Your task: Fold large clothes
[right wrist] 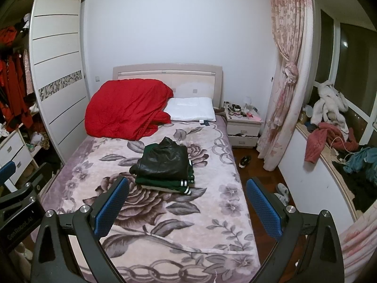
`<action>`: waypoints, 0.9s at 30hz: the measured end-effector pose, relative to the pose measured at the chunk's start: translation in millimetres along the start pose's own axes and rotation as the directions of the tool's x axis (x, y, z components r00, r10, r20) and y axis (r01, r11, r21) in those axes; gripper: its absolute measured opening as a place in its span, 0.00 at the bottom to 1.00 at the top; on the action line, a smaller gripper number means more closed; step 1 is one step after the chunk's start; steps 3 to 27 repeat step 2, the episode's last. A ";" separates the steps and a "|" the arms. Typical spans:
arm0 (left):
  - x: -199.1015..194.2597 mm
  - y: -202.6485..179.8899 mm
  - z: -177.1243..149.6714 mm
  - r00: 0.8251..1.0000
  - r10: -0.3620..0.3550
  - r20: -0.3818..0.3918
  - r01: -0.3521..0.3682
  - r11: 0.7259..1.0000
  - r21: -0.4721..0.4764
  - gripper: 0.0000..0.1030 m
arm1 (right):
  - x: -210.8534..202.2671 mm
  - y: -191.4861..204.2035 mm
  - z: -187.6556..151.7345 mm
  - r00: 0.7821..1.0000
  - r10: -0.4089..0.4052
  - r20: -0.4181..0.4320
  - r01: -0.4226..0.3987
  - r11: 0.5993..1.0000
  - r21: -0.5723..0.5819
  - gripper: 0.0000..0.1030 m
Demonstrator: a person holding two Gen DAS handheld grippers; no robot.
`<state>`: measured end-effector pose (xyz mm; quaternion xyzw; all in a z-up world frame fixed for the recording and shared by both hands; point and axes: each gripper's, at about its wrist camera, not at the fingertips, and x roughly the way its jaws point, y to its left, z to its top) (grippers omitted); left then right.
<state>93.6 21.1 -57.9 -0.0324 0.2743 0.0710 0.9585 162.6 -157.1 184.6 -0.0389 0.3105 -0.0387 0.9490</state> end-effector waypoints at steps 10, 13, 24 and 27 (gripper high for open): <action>1.0 -1.4 4.2 1.000 -0.004 0.000 0.004 1.000 -0.002 0.94 | 0.6 -0.3 -0.2 1.000 0.000 0.000 0.000 1.000 -0.002 0.98; 1.0 -1.4 4.2 1.000 -0.004 0.000 0.004 1.000 -0.002 0.94 | 0.6 -0.3 -0.2 1.000 0.000 0.000 0.000 1.000 -0.002 0.98; 1.0 -1.4 4.2 1.000 -0.004 0.000 0.004 1.000 -0.002 0.94 | 0.6 -0.3 -0.2 1.000 0.000 0.000 0.000 1.000 -0.002 0.98; 1.0 -1.4 4.2 1.000 -0.004 0.000 0.004 1.000 -0.002 0.94 | 0.6 -0.3 -0.2 1.000 0.000 0.000 0.000 1.000 -0.002 0.98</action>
